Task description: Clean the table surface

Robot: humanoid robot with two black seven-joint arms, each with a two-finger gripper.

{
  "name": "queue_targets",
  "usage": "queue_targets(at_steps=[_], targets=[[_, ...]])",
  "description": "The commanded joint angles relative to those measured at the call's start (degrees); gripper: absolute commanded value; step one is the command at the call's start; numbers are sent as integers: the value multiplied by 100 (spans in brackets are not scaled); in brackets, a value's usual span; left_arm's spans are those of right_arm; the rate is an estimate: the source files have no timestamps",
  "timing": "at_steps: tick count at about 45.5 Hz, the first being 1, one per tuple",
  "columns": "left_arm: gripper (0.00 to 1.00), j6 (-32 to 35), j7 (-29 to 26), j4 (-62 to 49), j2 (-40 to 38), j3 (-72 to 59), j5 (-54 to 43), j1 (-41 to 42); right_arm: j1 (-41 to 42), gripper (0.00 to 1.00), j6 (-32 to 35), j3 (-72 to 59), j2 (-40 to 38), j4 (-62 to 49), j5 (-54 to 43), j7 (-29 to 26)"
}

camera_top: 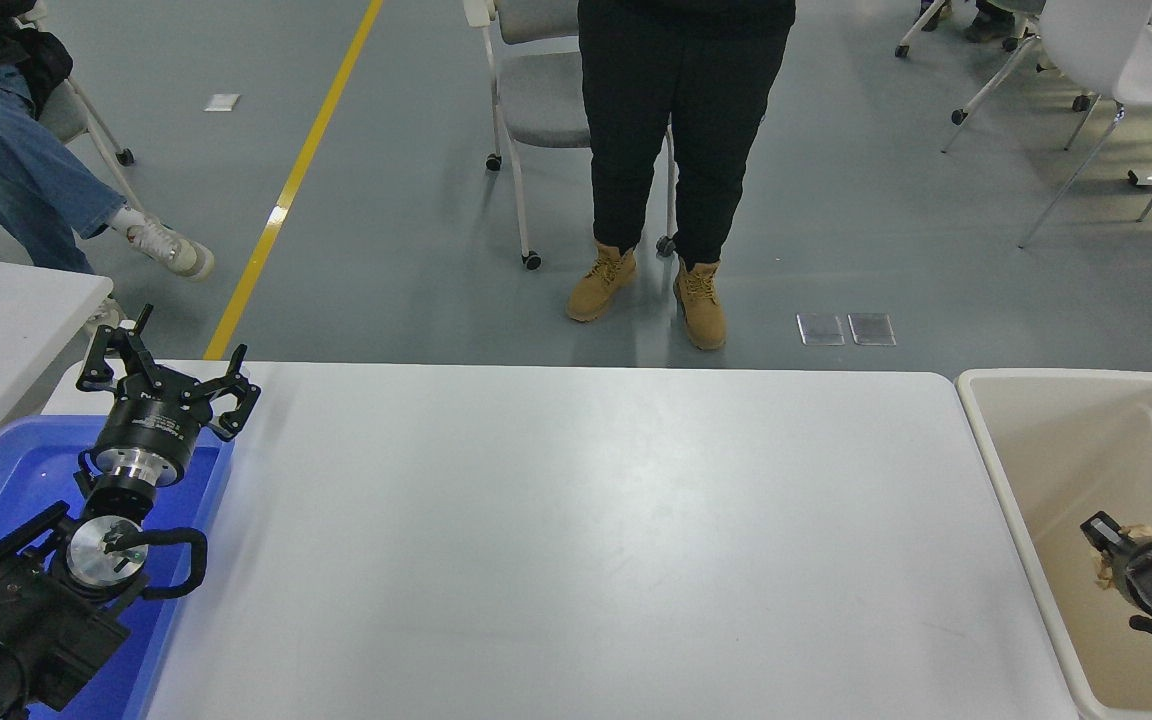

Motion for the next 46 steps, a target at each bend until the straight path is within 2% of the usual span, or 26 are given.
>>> queue_targets(at_steps=[1,12,16,19,27,31,46], targets=[[100,0,0,-4,0,0,0,0,-11,15,-150,52,19,1,2,-2],[100,0,0,4,0,0,0,0,-2,71,-588,70,10,1,2,25],[100,0,0,5,0,0,0,0,-2,85,-826,87,19,18,11,33],[100,0,0,4,0,0,0,0,-2,89,-923,96,19,36,11,33],[100,0,0,4,0,0,0,0,-20,89,-932,96,19,62,11,33],[100,0,0,5,0,0,0,0,-20,97,-932,96,19,71,11,33],[100,0,0,4,0,0,0,0,-2,97,-897,114,10,89,11,33]])
